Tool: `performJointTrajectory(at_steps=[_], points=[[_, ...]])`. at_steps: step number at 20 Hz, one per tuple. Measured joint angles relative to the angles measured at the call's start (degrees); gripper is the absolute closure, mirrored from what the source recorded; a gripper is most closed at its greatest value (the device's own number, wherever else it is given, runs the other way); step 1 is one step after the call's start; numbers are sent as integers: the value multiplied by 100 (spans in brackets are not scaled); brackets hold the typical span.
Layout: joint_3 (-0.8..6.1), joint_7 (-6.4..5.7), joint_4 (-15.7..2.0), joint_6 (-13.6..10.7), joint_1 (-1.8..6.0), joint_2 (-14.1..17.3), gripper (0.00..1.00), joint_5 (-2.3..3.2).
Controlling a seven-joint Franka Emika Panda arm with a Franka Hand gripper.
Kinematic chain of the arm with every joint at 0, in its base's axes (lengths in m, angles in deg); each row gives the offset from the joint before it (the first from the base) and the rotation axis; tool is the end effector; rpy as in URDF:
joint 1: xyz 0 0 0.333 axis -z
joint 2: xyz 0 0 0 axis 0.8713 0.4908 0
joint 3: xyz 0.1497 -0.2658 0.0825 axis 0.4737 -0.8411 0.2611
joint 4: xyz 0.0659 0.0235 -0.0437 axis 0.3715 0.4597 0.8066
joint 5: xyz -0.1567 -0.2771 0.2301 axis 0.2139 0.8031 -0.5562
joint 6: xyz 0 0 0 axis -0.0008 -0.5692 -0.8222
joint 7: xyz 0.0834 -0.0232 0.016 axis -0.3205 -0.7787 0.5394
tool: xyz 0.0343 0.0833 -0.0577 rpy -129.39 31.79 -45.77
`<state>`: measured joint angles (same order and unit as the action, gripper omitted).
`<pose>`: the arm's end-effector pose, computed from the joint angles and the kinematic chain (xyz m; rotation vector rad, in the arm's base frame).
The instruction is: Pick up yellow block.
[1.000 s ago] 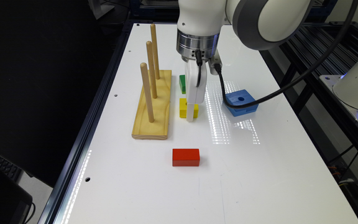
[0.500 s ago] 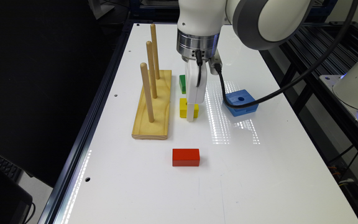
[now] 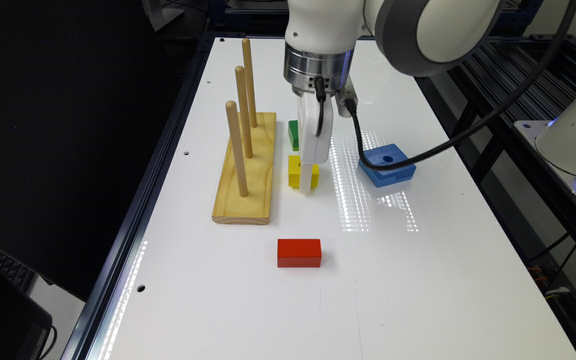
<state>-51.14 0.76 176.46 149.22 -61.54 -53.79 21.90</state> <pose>0.5242 0.0609 0.1883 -2.8582 1.1763 -0.0227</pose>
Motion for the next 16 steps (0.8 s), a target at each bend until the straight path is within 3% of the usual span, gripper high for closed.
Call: performJointTrajectory(at_steps=[6, 11, 16], points=[[3, 0, 7, -414, 0, -364, 100, 0], [13, 0, 23, -482, -2, -476, 100, 0], [24, 0, 27, -934, -2, -907, 100, -5]])
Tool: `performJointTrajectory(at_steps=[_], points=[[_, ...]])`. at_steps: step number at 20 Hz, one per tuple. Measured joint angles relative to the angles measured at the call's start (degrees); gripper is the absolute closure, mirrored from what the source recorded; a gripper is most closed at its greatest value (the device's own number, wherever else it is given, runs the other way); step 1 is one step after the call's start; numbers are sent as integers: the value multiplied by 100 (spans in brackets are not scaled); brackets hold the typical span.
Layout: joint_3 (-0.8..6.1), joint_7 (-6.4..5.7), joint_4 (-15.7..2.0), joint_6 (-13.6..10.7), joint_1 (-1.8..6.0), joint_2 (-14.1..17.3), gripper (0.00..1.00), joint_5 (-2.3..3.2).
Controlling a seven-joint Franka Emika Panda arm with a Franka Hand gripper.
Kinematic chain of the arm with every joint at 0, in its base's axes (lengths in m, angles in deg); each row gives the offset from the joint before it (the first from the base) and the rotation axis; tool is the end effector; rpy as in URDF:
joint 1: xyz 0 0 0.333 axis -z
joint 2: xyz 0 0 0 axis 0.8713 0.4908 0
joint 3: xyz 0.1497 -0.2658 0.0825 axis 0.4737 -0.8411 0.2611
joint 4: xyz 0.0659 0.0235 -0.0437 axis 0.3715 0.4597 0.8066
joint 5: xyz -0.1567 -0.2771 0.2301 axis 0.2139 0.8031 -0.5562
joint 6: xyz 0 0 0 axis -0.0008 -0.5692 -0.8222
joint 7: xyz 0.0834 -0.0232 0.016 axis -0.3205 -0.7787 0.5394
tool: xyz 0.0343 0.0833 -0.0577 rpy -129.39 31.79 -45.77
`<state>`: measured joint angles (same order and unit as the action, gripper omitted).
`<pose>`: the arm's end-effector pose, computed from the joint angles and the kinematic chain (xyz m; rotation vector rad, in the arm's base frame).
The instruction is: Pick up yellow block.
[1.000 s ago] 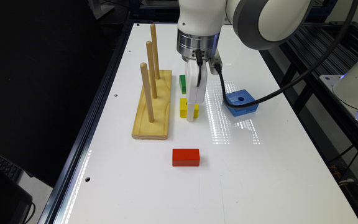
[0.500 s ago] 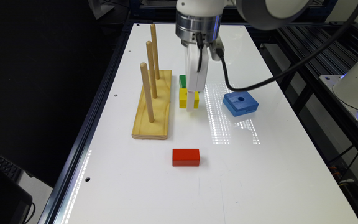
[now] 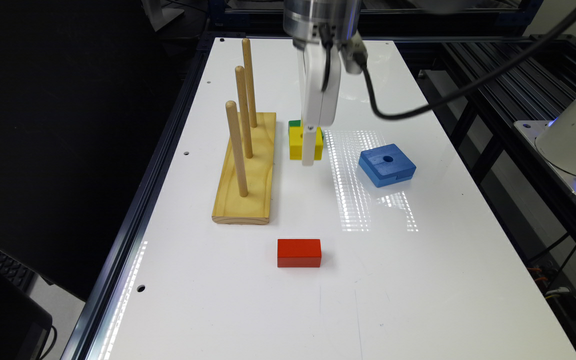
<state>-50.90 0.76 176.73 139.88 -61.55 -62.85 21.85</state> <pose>0.5227 0.0620 0.2549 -2.8778 1.1696 -0.0178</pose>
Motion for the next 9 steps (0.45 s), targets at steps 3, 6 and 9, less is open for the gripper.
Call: performJointTrajectory(at_steps=[3, 6, 9], points=[[8, 0, -2, -163, 0, -169, 100, -1], [13, 0, -19, -416, 0, -446, 100, -6], [19, 0, -18, -827, 0, -860, 100, -17]])
